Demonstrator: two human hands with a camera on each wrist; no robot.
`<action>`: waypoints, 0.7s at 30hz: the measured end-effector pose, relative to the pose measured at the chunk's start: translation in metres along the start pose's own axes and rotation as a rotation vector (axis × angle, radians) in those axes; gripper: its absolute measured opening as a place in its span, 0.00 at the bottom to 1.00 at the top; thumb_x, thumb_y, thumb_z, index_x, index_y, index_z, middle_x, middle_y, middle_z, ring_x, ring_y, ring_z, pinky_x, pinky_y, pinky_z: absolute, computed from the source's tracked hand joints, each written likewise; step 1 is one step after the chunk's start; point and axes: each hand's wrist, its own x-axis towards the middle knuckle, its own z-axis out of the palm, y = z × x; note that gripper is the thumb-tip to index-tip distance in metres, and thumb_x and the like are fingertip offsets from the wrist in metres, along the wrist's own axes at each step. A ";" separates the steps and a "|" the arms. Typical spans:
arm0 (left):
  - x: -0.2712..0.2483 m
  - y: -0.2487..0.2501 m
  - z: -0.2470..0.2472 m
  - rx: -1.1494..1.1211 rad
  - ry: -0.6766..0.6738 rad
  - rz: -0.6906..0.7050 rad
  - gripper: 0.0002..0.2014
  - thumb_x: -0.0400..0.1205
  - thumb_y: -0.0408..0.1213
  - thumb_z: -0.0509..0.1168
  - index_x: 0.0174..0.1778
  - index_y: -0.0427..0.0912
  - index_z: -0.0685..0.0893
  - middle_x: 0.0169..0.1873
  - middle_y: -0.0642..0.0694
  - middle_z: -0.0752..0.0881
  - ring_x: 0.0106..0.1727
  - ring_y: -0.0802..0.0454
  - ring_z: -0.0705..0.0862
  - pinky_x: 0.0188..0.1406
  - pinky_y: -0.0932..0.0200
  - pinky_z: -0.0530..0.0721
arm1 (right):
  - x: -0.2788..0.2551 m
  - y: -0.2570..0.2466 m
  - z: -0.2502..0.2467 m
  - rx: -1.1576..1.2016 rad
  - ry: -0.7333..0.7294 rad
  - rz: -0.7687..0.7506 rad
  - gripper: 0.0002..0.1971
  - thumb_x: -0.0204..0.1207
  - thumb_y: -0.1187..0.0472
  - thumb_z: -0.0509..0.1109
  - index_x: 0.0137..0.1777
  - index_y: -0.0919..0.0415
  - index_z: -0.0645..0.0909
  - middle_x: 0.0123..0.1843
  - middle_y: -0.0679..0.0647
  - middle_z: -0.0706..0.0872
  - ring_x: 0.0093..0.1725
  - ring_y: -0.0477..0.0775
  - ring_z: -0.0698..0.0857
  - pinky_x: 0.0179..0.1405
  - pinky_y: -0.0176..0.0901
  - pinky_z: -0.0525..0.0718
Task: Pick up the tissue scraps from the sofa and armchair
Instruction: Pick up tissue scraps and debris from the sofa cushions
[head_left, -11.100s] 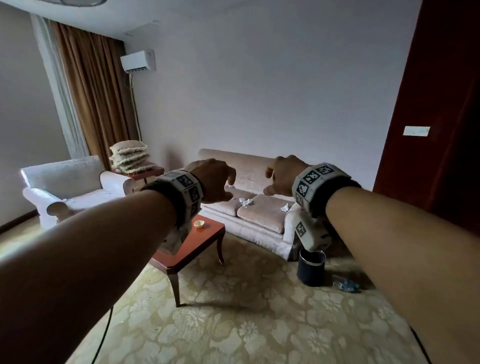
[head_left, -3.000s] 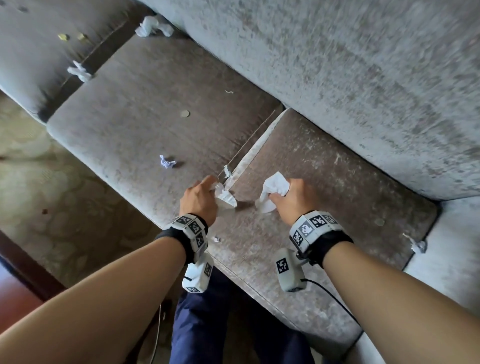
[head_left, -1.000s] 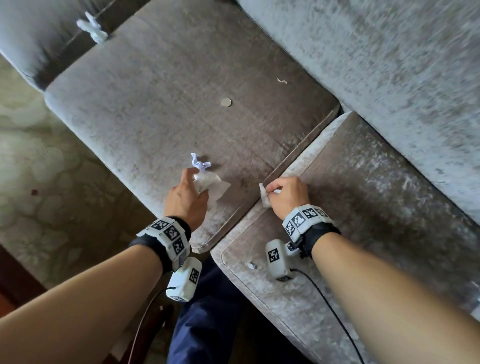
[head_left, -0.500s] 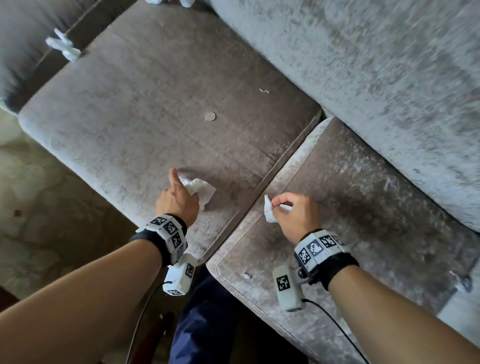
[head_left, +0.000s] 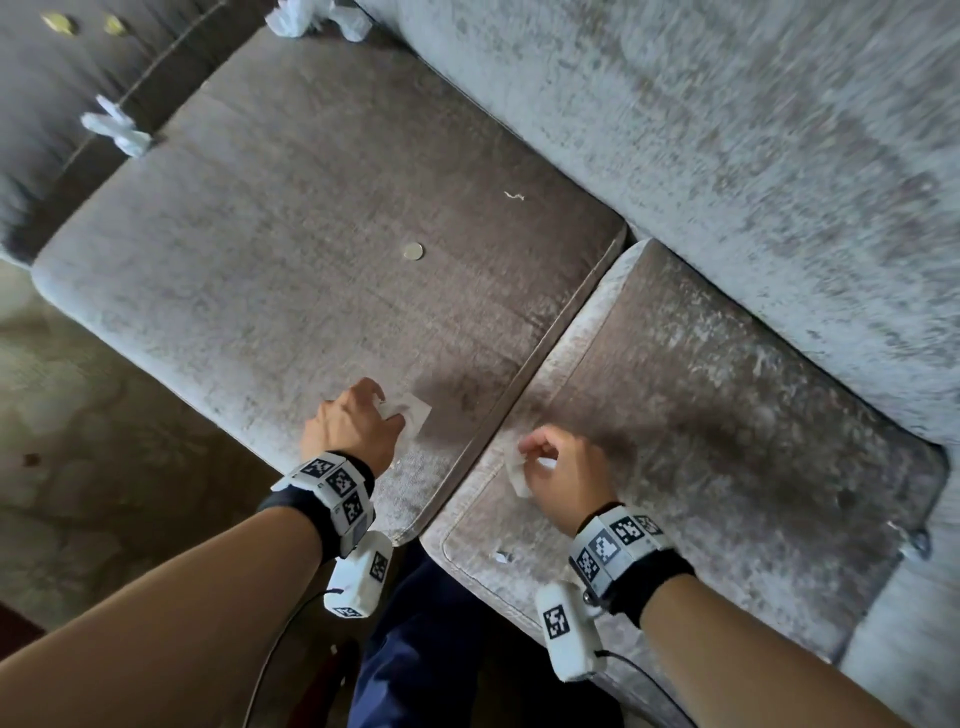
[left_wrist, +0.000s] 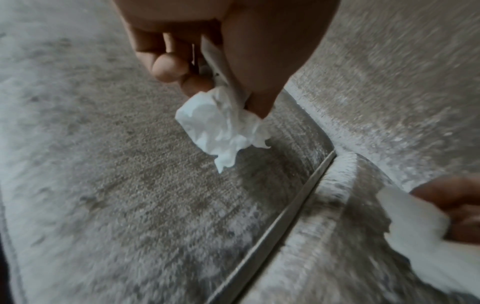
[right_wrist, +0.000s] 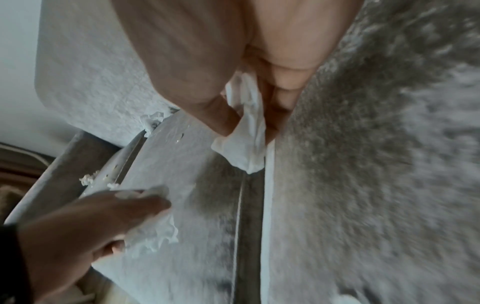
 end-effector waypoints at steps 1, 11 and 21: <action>-0.006 0.001 0.000 -0.005 0.000 0.018 0.12 0.78 0.51 0.68 0.54 0.52 0.82 0.42 0.46 0.88 0.38 0.44 0.83 0.37 0.56 0.80 | -0.007 0.004 0.003 -0.012 -0.022 -0.006 0.04 0.75 0.63 0.71 0.47 0.59 0.87 0.42 0.50 0.89 0.41 0.47 0.85 0.31 0.17 0.75; -0.063 -0.002 0.027 -0.113 0.026 0.122 0.13 0.75 0.49 0.73 0.51 0.47 0.86 0.56 0.44 0.83 0.44 0.50 0.75 0.42 0.57 0.72 | -0.054 0.041 0.027 -0.031 -0.078 -0.030 0.07 0.74 0.69 0.66 0.43 0.63 0.86 0.38 0.54 0.88 0.37 0.51 0.84 0.27 0.25 0.75; -0.124 -0.016 0.067 -0.133 0.059 0.130 0.13 0.74 0.48 0.73 0.50 0.47 0.84 0.47 0.45 0.87 0.43 0.47 0.77 0.40 0.58 0.74 | -0.064 0.078 0.042 -0.045 0.023 -0.112 0.07 0.75 0.64 0.69 0.48 0.60 0.88 0.47 0.55 0.92 0.50 0.55 0.89 0.50 0.48 0.87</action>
